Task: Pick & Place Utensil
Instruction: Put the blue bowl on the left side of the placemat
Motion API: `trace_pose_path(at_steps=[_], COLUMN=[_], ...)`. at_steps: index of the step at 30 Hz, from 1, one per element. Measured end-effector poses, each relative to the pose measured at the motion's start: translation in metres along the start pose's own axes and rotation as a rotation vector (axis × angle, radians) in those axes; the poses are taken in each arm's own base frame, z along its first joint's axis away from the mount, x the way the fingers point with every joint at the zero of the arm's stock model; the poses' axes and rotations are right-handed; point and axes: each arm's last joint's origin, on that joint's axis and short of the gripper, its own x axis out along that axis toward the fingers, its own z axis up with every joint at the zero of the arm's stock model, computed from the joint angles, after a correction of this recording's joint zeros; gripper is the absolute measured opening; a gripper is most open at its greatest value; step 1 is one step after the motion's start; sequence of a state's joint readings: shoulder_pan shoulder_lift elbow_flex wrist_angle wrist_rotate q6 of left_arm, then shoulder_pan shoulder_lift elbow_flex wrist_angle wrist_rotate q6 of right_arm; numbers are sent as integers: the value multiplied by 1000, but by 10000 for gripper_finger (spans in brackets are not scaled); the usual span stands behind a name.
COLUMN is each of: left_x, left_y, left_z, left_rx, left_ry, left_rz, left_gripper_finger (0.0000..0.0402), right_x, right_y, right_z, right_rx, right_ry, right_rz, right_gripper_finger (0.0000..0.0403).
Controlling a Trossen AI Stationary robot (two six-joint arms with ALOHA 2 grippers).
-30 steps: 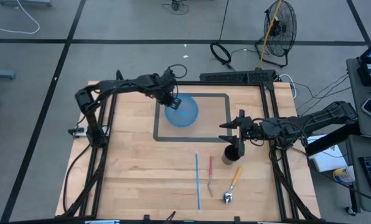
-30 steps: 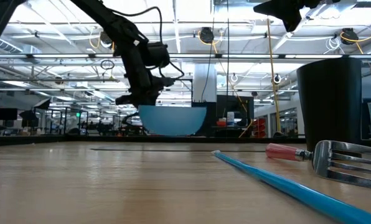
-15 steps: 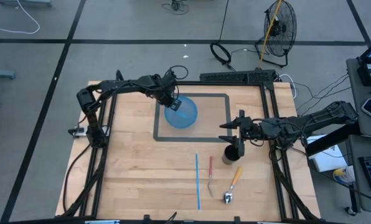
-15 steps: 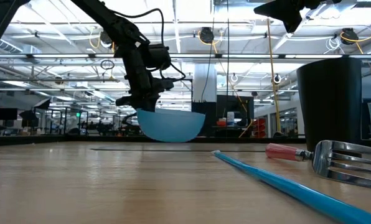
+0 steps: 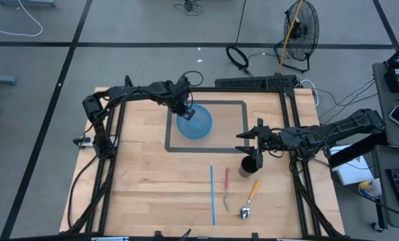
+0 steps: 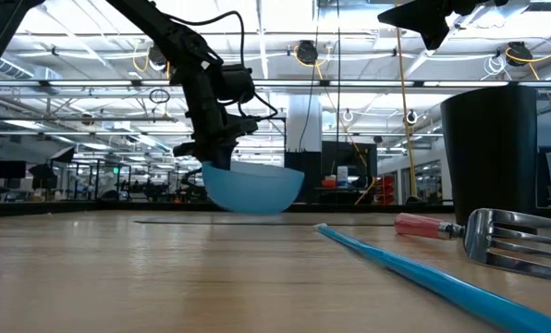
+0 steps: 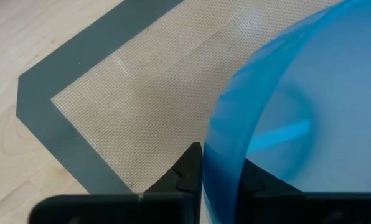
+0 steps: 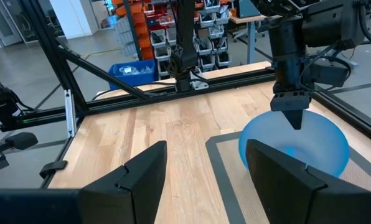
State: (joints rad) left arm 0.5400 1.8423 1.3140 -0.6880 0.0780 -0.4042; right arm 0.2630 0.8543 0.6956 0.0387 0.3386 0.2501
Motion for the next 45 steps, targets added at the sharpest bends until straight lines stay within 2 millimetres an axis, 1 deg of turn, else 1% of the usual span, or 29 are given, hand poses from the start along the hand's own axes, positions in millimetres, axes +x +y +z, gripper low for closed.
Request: trace_pose_path(at_steps=[3,11,15,18,25,30,34,45], left_x=[0,0,0,0,0,0,0,0], left_y=[0,0,-1,-2,-3,-3,-3,-5], left_z=[0,0,0,-1,0,0,0,-3], left_rx=[-1,1,3,6,8,11,11,28], left_ry=[0,-1,-1,-2,-10,-10,-9,-11], left_rz=[0,-1,-2,-3,-7,-6,-6,26], left_gripper_finger=[42,23,21,33,85,105,112,113], right_x=[0,0,0,0,0,0,0,0], right_y=[0,0,0,0,0,0,0,0], right_z=[0,0,0,0,-1,-1,-1,-1], right_rx=[0,0,0,-1,-2,-2,6,17], right_ry=[0,0,0,2,6,6,6,6], right_rz=[0,0,0,-1,-2,-1,-1,-1], right_gripper_finger=[215,215,215,215,215,215,215,215])
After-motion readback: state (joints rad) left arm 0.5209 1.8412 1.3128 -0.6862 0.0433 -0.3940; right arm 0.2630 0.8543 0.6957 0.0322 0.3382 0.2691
